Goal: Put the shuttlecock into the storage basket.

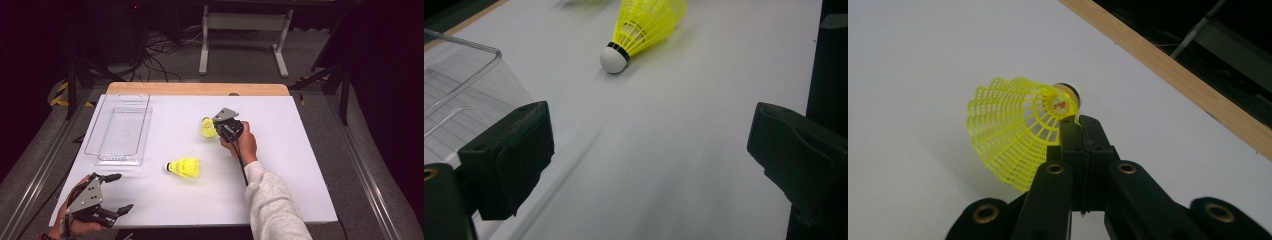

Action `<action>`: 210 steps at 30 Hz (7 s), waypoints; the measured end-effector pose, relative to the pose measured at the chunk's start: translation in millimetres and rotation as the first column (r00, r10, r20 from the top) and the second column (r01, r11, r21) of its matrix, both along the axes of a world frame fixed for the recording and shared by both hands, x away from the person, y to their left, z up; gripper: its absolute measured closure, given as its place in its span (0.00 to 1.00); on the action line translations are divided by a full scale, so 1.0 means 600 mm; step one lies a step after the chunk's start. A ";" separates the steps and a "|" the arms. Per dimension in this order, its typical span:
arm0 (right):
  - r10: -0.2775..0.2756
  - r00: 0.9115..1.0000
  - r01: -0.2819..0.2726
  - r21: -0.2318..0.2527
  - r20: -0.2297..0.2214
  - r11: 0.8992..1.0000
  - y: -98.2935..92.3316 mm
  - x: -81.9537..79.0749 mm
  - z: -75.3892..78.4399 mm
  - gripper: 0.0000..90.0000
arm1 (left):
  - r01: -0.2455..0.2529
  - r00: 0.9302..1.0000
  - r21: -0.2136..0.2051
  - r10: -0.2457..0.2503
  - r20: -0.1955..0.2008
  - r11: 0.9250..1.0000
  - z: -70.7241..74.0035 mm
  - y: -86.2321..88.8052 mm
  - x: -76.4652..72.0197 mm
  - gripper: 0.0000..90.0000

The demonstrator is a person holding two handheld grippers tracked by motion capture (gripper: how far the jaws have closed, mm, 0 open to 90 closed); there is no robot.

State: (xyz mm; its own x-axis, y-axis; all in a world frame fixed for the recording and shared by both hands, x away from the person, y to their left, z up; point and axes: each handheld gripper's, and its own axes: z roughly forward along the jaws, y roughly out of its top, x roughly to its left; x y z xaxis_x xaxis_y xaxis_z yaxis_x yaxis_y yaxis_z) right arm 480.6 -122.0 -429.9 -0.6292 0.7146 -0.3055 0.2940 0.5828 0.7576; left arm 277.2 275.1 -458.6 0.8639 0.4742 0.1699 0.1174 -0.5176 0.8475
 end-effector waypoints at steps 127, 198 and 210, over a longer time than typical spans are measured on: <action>0.393 0.911 -0.391 0.047 -0.123 0.919 -0.042 -0.248 -0.032 0.71 | 0.002 1.000 0.015 -0.002 0.007 1.000 0.002 -0.005 -0.002 0.07; 0.344 0.925 -0.332 0.097 -0.161 0.938 0.021 -0.170 -0.051 0.88 | 0.014 1.000 0.021 -0.014 -0.010 1.000 -0.003 -0.009 0.002 0.07; 0.404 0.903 -0.385 0.143 -0.145 0.912 0.050 -0.167 -0.046 0.98 | 0.024 1.000 0.028 -0.023 -0.010 0.999 -0.003 -0.011 0.002 0.07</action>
State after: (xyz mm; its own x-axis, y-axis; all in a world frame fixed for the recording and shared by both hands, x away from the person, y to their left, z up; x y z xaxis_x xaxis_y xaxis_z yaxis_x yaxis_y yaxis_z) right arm 380.7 -92.0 -457.4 -0.9014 0.4198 -0.1060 0.1850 0.5948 0.7823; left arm 278.5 268.8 -460.1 0.8764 0.4489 0.1744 0.1133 -0.5441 0.8313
